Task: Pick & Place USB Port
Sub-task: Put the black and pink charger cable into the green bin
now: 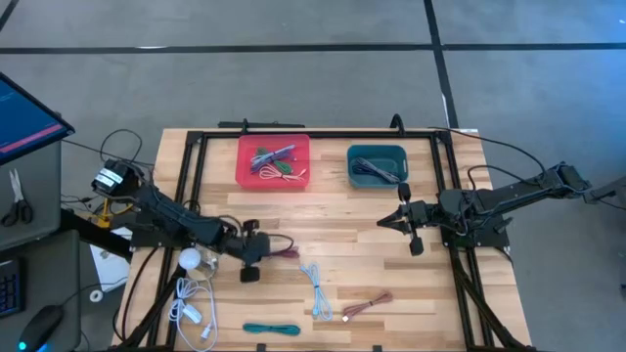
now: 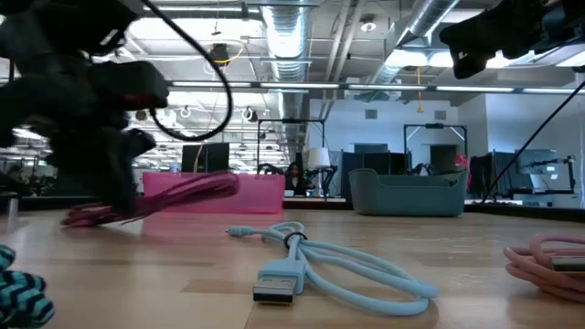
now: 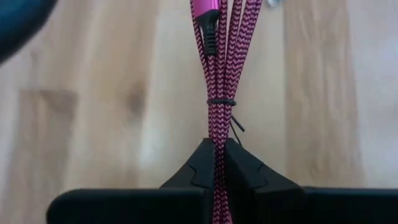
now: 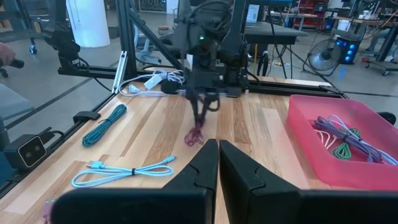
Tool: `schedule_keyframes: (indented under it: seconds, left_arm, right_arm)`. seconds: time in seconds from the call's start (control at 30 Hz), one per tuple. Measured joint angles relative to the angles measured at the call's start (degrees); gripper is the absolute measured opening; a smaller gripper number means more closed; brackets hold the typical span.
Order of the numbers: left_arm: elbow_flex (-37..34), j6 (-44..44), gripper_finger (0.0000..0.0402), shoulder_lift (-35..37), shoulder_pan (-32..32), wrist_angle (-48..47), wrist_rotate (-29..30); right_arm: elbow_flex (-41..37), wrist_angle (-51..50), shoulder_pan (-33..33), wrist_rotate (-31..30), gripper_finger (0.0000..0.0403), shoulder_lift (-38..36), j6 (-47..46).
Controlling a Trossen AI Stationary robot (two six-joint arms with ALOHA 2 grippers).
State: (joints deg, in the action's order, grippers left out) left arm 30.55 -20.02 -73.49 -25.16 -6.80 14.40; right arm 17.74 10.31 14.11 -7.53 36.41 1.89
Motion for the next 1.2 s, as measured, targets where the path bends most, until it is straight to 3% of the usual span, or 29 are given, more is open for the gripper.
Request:
schedule_keyframes:
  seconds: [0.2,0.43,0.5,0.7,0.83,1.03,1.2]
  left_arm:
    - [0.0,10.7,0.0012,3.3,8.8,0.4,-2.8]
    - [0.1,19.0,0.0012,13.4,19.4,0.9,-9.9]
    - [0.1,20.1,0.0012,15.9,21.5,0.9,-10.9]
    - [0.2,24.4,0.0012,19.6,25.9,1.9,-11.3]
    - [0.2,28.5,0.0012,19.8,29.4,3.5,-12.2]
    - [0.2,28.9,0.0012,19.8,37.4,9.0,-24.0]
    - [0.2,27.3,0.0012,19.8,40.5,9.9,-26.6]
  right_arm:
    - [0.0,0.0,0.0,-1.0,0.0008,1.2,-2.8]
    - [0.0,2.9,-0.4,-15.2,0.0008,7.1,-3.9]
    - [0.0,6.0,-1.6,-16.5,0.0008,9.3,-3.9]
    - [0.0,18.5,-6.8,-16.5,0.0015,16.3,-3.1]
    - [0.1,25.0,-9.6,-16.4,0.0045,21.5,-3.0]
    - [0.1,35.3,-12.3,-11.8,0.0106,30.0,-3.3]
    - [2.1,39.9,-14.0,-7.2,0.0132,36.1,-3.4]
